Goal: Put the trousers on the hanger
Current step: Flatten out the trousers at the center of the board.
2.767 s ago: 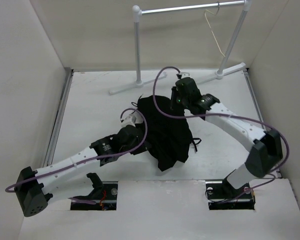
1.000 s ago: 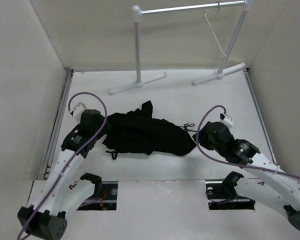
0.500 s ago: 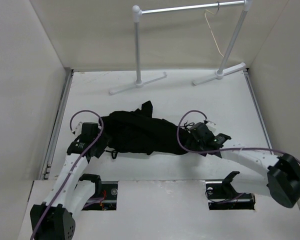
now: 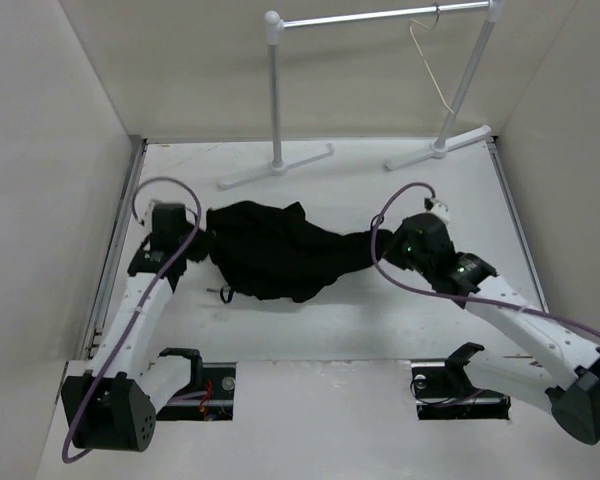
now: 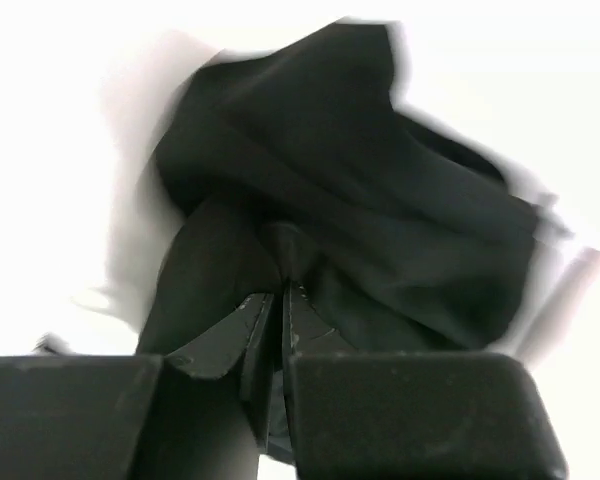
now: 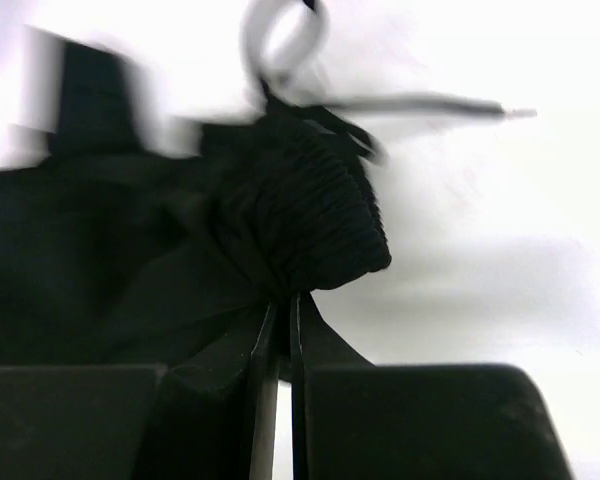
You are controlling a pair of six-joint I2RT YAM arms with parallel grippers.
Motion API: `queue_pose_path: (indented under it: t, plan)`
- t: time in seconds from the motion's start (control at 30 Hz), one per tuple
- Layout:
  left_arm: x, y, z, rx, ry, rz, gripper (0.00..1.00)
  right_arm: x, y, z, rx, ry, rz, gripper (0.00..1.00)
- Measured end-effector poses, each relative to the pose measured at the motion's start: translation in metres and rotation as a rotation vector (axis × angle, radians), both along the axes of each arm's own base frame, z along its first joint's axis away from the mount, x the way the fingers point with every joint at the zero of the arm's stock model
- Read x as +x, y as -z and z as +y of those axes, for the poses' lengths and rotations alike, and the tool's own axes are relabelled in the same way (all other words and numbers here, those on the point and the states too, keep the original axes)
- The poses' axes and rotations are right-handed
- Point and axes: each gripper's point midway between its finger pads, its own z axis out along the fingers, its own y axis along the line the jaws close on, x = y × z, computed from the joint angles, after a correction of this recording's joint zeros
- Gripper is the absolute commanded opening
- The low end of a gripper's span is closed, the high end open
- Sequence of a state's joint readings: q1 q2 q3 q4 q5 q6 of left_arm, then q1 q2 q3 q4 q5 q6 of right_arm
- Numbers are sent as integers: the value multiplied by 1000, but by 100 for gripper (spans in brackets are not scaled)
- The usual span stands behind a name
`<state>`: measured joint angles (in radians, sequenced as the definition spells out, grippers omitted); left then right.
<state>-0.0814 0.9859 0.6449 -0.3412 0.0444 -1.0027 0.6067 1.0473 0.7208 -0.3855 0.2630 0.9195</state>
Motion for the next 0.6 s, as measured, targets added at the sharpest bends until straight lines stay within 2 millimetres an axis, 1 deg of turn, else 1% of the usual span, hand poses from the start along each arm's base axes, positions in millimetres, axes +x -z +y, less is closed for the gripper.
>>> queue_pose_path:
  t: [0.03, 0.07, 0.13, 0.17, 0.2, 0.23, 0.27, 0.3, 0.33, 0.37, 0.4, 0.43, 0.47, 0.5, 0.53, 0.57, 0.6]
  plan:
    - [13, -29, 2, 4, -3, -56, 2, 5, -23, 1, 19, 0, -48, 8]
    - [28, -64, 3, 12, -4, -125, 2, 9, -50, 2, 40, -4, -100, 8]
    - [57, -147, 5, 36, -1, -290, 2, 14, -105, 3, 79, -10, -204, 9]
    - [69, -196, 5, 48, 1, -388, 2, 16, -135, 3, 98, -14, -255, 9]
    - [78, -243, 5, 62, 3, -487, 2, 16, -161, 2, 113, -17, -301, 10]
    - [81, -287, 4, 75, 6, -580, 2, 16, -189, 1, 130, -18, -352, 10]
    - [79, -325, 3, 86, 7, -665, 2, 15, -215, -1, 147, -16, -402, 11]
    - [75, -354, 2, 94, 12, -730, 2, 12, -237, -4, 164, -14, -448, 11]
    - [67, -380, -1, 99, 20, -790, 3, 9, -254, -8, 180, -11, -484, 12]
    - [59, -397, -5, 102, 28, -832, 3, 4, -267, -12, 194, -6, -516, 12]
    - [52, -405, -9, 103, 39, -854, 3, -2, -273, -17, 203, -3, -535, 12]
    - [45, -404, -14, 106, 51, -857, 4, -7, -272, -21, 206, 1, -542, 12]
    - [39, -395, -18, 110, 61, -845, 4, -12, -263, -26, 202, 9, -533, 11]
    - [33, -376, -21, 119, 72, -810, 4, -15, -248, -34, 194, 25, -515, 11]
    - [28, -349, -23, 132, 81, -758, 4, -17, -226, -41, 176, 46, -481, 11]
    - [23, -319, -23, 149, 89, -692, 4, -17, -204, -48, 154, 68, -441, 10]
    - [18, -282, -22, 167, 92, -613, 4, -16, -177, -53, 133, 86, -388, 10]
